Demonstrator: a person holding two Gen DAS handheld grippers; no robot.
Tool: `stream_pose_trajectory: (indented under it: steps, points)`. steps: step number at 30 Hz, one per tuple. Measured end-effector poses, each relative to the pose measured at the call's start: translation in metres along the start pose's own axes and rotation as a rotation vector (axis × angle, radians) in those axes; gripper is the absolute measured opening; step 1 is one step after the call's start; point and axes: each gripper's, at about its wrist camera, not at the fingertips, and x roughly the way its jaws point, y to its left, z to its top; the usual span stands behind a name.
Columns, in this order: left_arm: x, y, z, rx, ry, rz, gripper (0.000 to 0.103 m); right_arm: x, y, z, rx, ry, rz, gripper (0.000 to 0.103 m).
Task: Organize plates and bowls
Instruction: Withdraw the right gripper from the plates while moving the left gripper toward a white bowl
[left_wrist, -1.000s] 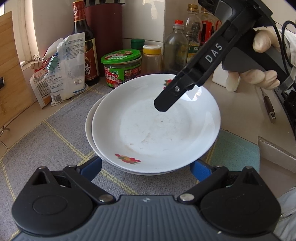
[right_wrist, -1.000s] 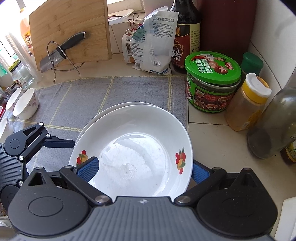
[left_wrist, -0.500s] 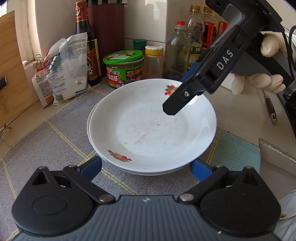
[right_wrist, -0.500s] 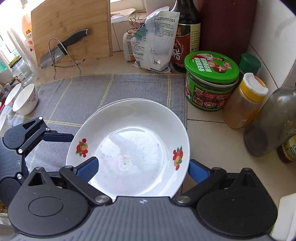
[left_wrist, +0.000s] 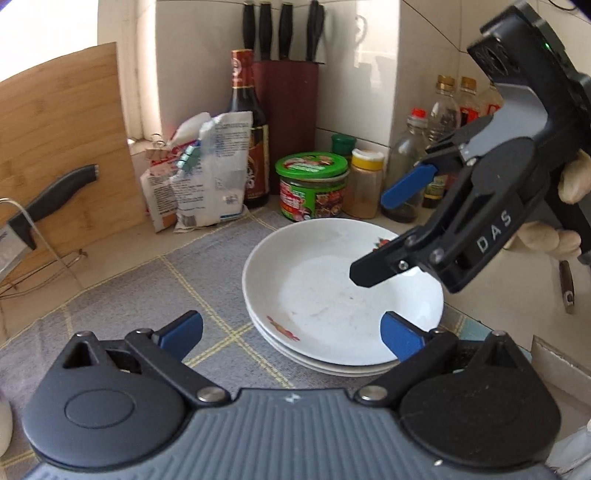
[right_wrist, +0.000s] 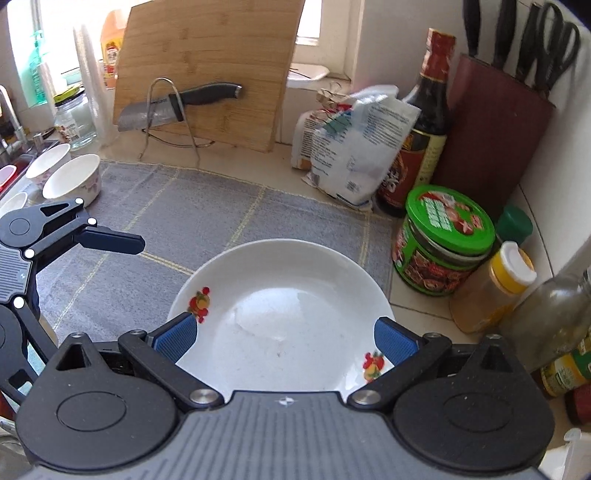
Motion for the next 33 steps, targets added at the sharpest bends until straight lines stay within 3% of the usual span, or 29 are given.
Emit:
stream_pose_trajectory:
  steps: [10, 17, 22, 33]
  points:
    - [-0.067, 0.025, -0.029, -0.216, -0.005, 0.345, 0.102, 0.011, 0.059, 0.027, -0.161, -0.097, 0.221, 0.103]
    - [-0.124, 0.053, -0.064, -0.326, -0.001, 0.517, 0.102, 0.014, 0.116, 0.039, -0.223, -0.141, 0.324, 0.103]
    - [-0.157, 0.088, -0.089, -0.348, -0.016, 0.563, 0.102, 0.022, 0.164, 0.045, -0.227, -0.149, 0.352, 0.103]
    - [-0.206, 0.177, -0.135, -0.295, 0.029, 0.472, 0.102, 0.055, 0.278, 0.060, -0.173, -0.131, 0.321, 0.103]
